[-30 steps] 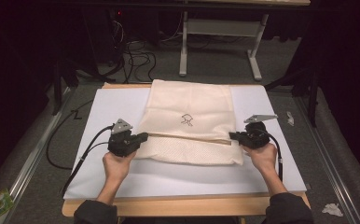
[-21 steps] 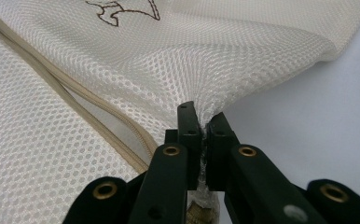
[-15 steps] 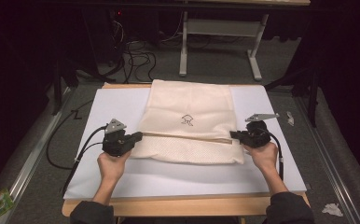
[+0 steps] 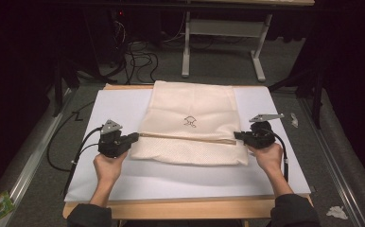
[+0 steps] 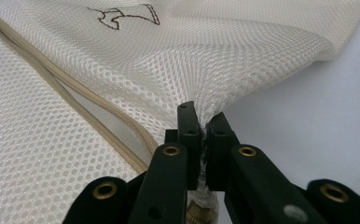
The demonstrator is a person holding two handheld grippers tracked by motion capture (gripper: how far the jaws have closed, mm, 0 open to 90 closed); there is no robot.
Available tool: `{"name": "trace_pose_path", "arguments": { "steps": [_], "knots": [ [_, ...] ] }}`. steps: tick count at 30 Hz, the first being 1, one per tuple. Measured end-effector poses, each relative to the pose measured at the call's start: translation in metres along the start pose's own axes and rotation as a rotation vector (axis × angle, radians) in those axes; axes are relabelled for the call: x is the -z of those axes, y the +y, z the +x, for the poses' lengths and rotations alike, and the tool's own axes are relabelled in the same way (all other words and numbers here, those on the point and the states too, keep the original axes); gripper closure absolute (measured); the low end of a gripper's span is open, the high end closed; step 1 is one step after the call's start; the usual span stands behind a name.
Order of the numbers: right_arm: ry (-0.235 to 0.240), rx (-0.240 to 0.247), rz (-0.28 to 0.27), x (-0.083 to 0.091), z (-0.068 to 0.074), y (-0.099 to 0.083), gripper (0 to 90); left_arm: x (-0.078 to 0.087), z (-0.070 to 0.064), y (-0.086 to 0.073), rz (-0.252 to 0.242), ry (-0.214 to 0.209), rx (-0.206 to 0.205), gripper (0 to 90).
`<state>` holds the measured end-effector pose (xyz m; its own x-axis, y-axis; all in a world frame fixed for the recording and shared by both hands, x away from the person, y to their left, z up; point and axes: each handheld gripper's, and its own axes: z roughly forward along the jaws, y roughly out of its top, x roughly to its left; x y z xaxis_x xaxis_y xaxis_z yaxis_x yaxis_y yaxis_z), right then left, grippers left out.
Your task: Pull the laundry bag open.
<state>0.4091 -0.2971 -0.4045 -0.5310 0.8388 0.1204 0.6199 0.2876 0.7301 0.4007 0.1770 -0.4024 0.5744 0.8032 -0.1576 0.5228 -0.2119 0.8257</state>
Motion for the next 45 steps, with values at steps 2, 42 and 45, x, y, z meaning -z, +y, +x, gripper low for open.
{"name": "trace_pose_path", "arguments": {
  "steps": [2, 42, 45],
  "knots": [
    [-0.001, -0.002, -0.001, 0.0, -0.002, 0.0, 88.9, 0.0, 0.001, -0.002, 0.01, 0.002, 0.003, 87.5],
    [-0.035, 0.0, -0.014, 0.008, -0.004, 0.002, 89.0, 0.015, -0.005, -0.012, 0.034, 0.036, -0.039, 87.5],
    [-0.04, 0.0, -0.008, 0.01, -0.005, 0.003, 89.0, 0.014, -0.005, -0.012, 0.045, 0.035, -0.041, 87.5]
  ]
}}
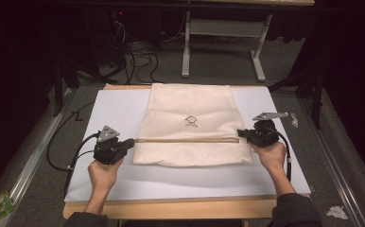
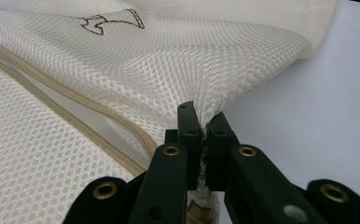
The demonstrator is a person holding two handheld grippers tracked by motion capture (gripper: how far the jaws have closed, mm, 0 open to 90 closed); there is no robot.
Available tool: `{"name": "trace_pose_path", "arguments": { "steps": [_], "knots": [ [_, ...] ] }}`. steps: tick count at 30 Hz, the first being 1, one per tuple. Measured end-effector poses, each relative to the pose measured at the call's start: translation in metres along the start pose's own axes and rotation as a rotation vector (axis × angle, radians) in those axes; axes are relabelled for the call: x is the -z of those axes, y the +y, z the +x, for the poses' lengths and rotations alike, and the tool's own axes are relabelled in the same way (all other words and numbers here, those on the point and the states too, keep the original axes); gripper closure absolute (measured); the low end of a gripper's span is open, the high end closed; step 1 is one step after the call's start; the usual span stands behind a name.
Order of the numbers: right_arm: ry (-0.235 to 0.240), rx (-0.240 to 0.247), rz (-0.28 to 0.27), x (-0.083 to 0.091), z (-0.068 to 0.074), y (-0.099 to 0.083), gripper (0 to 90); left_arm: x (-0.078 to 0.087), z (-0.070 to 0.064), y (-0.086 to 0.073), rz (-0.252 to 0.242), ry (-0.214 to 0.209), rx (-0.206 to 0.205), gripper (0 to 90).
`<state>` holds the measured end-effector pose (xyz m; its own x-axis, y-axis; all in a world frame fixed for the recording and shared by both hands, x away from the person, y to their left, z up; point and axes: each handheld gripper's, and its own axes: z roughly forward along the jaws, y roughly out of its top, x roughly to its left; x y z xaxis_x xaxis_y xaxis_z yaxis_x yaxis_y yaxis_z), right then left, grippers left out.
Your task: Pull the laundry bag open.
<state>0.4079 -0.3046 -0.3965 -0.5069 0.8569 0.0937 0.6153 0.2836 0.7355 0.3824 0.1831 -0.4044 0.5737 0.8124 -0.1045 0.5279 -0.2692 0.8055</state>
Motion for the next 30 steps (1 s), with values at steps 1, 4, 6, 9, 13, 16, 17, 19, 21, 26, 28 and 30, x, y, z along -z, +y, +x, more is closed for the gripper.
{"name": "trace_pose_path", "arguments": {
  "steps": [1, 4, 6, 9, 13, 16, 17, 19, 21, 26, 28, 30],
  "knots": [
    [0.002, 0.0, -0.005, 0.0, -0.001, 0.0, 89.0, 0.0, 0.0, 0.0, 0.002, 0.0, -0.002, 87.5],
    [0.001, -0.002, -0.006, 0.0, 0.0, -0.001, 88.9, 0.001, 0.001, 0.0, -0.005, 0.001, 0.0, 87.4],
    [-0.003, -0.001, -0.005, 0.0, 0.001, 0.0, 88.9, 0.002, 0.001, 0.0, -0.013, -0.015, 0.013, 87.4],
    [0.001, -0.007, -0.008, 0.003, 0.001, -0.001, 88.8, 0.003, 0.0, 0.0, -0.021, -0.041, 0.029, 87.3],
    [0.007, -0.011, -0.014, 0.006, 0.004, -0.002, 88.7, 0.0, 0.0, 0.0, -0.015, -0.046, 0.024, 87.3],
    [0.013, -0.024, -0.009, 0.003, 0.004, -0.003, 88.6, 0.002, -0.001, 0.0, -0.036, -0.054, 0.029, 87.3],
    [0.016, -0.025, -0.009, 0.002, 0.004, -0.004, 88.6, 0.003, -0.001, 0.0, -0.039, -0.056, 0.027, 87.3],
    [0.021, -0.016, -0.006, 0.004, 0.005, -0.004, 88.4, 0.003, -0.002, -0.001, -0.037, -0.053, 0.024, 87.3],
    [0.026, -0.024, -0.013, 0.006, 0.006, -0.006, 88.2, 0.003, -0.002, -0.002, -0.036, -0.06, 0.024, 87.3],
    [0.043, -0.044, -0.018, 0.002, 0.004, -0.012, 87.6, 0.004, -0.001, -0.004, -0.038, -0.064, 0.024, 87.2],
    [0.042, -0.045, -0.013, 0.001, 0.004, -0.015, 87.4, 0.003, -0.002, -0.005, -0.035, -0.064, 0.022, 87.1],
    [0.044, -0.048, -0.017, 0.001, 0.004, -0.017, 87.3, 0.003, -0.002, -0.007, -0.03, -0.066, 0.022, 87.1]
  ]
}}
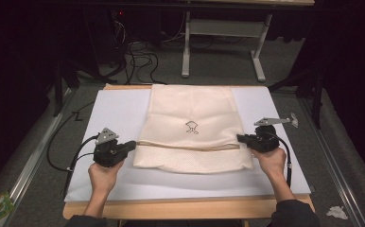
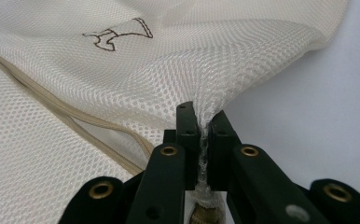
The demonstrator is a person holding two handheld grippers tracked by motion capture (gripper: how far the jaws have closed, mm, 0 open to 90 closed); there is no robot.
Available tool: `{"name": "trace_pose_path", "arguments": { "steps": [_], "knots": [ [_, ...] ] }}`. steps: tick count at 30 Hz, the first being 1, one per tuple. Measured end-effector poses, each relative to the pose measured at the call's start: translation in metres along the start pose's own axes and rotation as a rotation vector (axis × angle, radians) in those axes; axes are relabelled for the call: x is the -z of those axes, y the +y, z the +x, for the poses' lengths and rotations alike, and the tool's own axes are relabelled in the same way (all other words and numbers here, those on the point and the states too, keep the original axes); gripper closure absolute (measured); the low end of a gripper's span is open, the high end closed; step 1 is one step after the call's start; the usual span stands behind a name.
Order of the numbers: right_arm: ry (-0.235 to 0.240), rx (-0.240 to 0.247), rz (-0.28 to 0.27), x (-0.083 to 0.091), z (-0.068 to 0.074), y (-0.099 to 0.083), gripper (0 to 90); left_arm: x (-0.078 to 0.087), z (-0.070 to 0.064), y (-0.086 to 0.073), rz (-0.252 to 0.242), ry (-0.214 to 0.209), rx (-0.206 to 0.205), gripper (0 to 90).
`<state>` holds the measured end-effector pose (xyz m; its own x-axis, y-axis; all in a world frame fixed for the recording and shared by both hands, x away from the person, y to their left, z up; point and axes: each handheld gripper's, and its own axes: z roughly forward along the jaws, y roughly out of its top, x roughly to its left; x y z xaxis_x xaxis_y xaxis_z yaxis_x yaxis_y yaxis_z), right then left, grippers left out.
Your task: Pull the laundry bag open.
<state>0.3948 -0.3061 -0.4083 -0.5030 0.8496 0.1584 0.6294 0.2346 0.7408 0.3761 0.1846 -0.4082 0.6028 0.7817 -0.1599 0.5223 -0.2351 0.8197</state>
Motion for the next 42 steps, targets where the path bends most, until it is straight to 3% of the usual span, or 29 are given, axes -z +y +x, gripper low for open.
{"name": "trace_pose_path", "arguments": {
  "steps": [10, 21, 25, 42],
  "knots": [
    [0.015, -0.019, -0.002, -0.003, -0.002, -0.011, 86.8, -0.001, -0.004, -0.004, 0.013, 0.004, -0.017, 87.1],
    [0.021, -0.038, 0.026, -0.011, -0.005, -0.022, 86.4, -0.009, -0.002, -0.014, 0.031, 0.006, 0.002, 87.0],
    [0.006, -0.036, 0.015, -0.011, -0.004, -0.026, 86.2, -0.014, -0.004, -0.017, 0.048, 0.009, -0.002, 86.9],
    [-0.042, -0.018, 0.056, -0.022, -0.005, -0.033, 83.4, -0.032, -0.008, -0.023, 0.083, 0.035, -0.016, 86.3]
  ]
}}
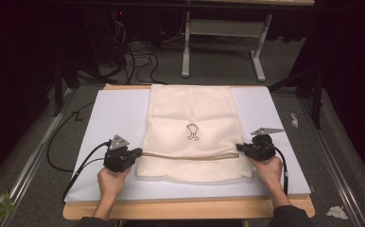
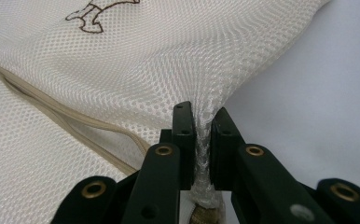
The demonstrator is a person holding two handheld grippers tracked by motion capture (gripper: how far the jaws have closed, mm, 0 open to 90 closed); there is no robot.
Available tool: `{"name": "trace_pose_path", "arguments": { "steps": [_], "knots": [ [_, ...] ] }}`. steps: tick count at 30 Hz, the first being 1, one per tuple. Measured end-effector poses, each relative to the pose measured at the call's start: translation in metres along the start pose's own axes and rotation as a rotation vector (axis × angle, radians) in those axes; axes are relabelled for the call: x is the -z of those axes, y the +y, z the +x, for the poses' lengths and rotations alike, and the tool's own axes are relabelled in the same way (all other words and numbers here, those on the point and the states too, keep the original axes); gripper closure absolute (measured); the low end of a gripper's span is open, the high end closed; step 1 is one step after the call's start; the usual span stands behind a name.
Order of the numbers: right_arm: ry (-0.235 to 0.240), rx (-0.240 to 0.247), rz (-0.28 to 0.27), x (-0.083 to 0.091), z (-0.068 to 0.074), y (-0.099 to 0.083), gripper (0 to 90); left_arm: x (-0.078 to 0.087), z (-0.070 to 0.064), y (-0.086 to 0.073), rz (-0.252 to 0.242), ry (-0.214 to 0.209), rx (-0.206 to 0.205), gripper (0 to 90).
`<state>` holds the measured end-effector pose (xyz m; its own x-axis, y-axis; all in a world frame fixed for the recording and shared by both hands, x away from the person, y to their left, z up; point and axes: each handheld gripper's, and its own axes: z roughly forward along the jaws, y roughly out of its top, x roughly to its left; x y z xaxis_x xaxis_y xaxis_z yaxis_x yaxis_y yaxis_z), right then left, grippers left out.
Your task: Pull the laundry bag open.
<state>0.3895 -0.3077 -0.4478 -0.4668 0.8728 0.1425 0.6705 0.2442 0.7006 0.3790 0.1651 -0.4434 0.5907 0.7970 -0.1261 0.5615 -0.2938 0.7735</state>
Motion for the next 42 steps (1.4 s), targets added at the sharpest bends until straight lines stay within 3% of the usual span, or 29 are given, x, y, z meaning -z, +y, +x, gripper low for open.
{"name": "trace_pose_path", "arguments": {
  "steps": [8, 14, 20, 27, 31, 42],
  "knots": [
    [-0.023, 0.014, 0.017, -0.004, 0.001, -0.002, 78.9, -0.003, 0.0, -0.001, 0.019, 0.001, -0.009, 85.9],
    [-0.038, 0.0, 0.024, -0.003, -0.001, -0.004, 67.8, -0.007, 0.0, -0.001, 0.03, -0.007, -0.009, 80.7],
    [-0.082, 0.005, -0.013, 0.004, 0.0, -0.001, 63.8, 0.006, 0.005, 0.003, -0.04, 0.01, -0.002, 72.3],
    [-0.098, -0.005, -0.089, 0.022, -0.003, 0.001, 62.3, 0.023, 0.015, 0.006, -0.084, 0.049, -0.008, 65.1],
    [-0.099, -0.007, -0.118, 0.029, -0.005, 0.001, 62.2, 0.032, 0.021, 0.006, -0.121, 0.061, 0.01, 64.3],
    [-0.116, -0.058, -0.191, 0.047, -0.019, -0.005, 61.7, 0.046, 0.041, 0.0, -0.155, 0.124, 0.052, 63.4]
  ]
}}
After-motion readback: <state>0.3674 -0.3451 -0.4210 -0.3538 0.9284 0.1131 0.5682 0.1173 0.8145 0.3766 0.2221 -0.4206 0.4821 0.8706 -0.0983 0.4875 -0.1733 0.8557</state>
